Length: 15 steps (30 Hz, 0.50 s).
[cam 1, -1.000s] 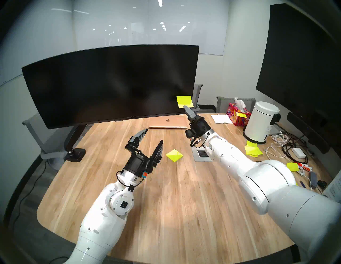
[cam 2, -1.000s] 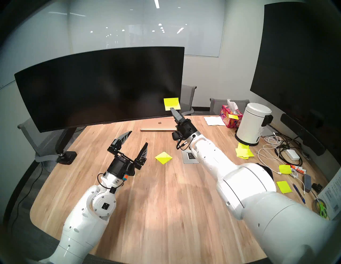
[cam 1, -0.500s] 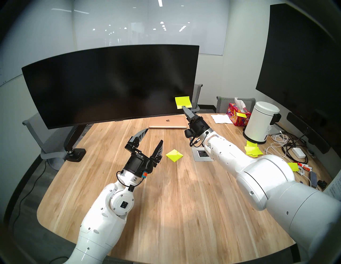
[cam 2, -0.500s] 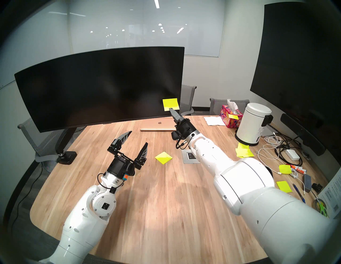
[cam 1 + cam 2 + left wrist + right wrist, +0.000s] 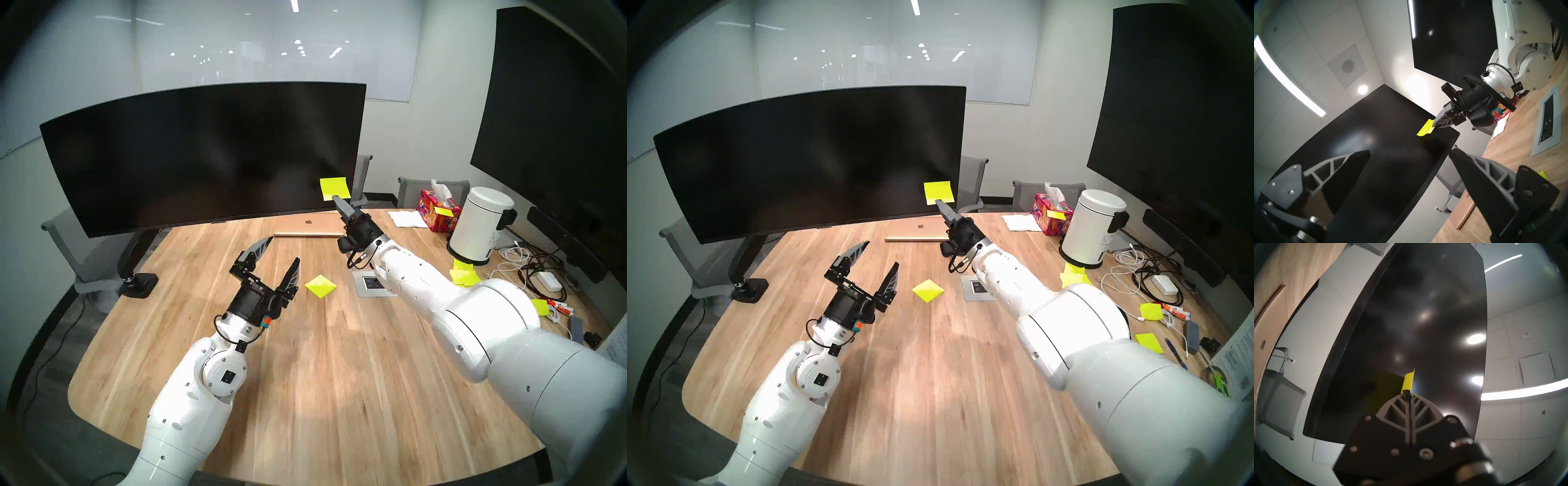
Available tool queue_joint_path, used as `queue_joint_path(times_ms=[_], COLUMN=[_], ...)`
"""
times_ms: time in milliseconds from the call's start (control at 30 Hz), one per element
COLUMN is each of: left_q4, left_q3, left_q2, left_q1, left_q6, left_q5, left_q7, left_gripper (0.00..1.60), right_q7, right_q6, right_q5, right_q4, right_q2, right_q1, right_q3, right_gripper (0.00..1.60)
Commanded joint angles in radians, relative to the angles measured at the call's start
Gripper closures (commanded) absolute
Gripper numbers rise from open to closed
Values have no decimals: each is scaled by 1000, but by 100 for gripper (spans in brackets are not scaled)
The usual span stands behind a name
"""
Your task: Peel one sticky note off the pad and stick it onto the monitor, then press it flat
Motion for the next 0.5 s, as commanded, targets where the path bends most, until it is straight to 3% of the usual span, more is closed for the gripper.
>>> queue_joint_path(times_ms=[0, 467], left_q4=[-24, -23], left_q3=[1, 1], left_q2=[-3, -3], left_q1=[-3, -3], left_q6=[-1, -2], left_q5=[1, 2], left_q7=[4, 4], left_gripper=[0, 0], right_q7=[32, 102], right_q6=[-6, -26], right_q5=[14, 11], right_q4=[0, 3], right_q2=[-16, -23], right_q1=[42, 46], right_q3=[16, 34], right_gripper=[160, 160])
